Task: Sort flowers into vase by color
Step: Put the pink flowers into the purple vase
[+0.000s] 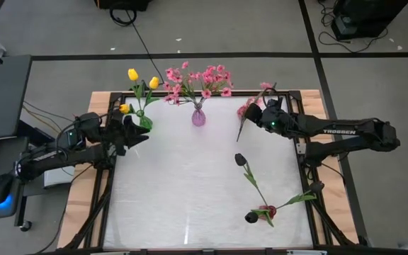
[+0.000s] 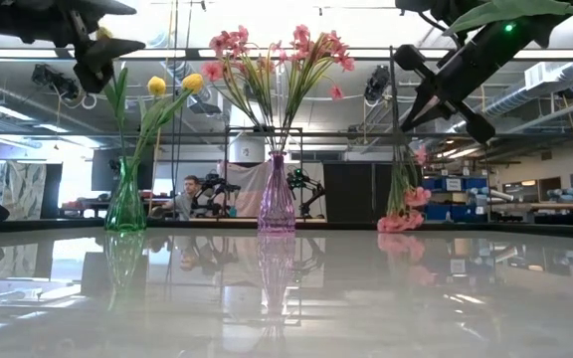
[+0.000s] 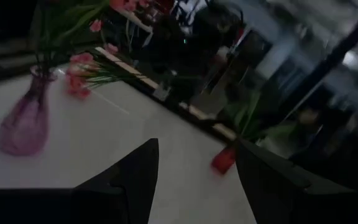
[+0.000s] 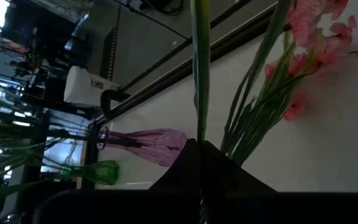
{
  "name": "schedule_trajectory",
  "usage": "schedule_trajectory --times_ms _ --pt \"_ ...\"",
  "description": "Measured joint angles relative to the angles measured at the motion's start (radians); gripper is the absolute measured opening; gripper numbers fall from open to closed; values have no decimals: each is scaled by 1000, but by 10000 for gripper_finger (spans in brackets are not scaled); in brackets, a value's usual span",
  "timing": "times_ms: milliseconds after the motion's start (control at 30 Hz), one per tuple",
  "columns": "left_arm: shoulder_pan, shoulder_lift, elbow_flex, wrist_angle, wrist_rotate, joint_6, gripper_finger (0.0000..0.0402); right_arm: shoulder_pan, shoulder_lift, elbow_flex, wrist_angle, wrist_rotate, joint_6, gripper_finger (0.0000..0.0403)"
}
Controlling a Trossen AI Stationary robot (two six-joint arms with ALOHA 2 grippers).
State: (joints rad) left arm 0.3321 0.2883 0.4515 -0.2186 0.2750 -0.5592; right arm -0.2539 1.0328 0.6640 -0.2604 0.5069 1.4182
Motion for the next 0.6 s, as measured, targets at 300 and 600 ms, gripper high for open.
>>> schedule_trajectory --times_ms 300,600 --pt "0 5 0 34 -10 -358 217 20 0 0 0 1 4 3" --pt "0 166 0 106 34 -574 217 23 0 0 5 1 4 3"
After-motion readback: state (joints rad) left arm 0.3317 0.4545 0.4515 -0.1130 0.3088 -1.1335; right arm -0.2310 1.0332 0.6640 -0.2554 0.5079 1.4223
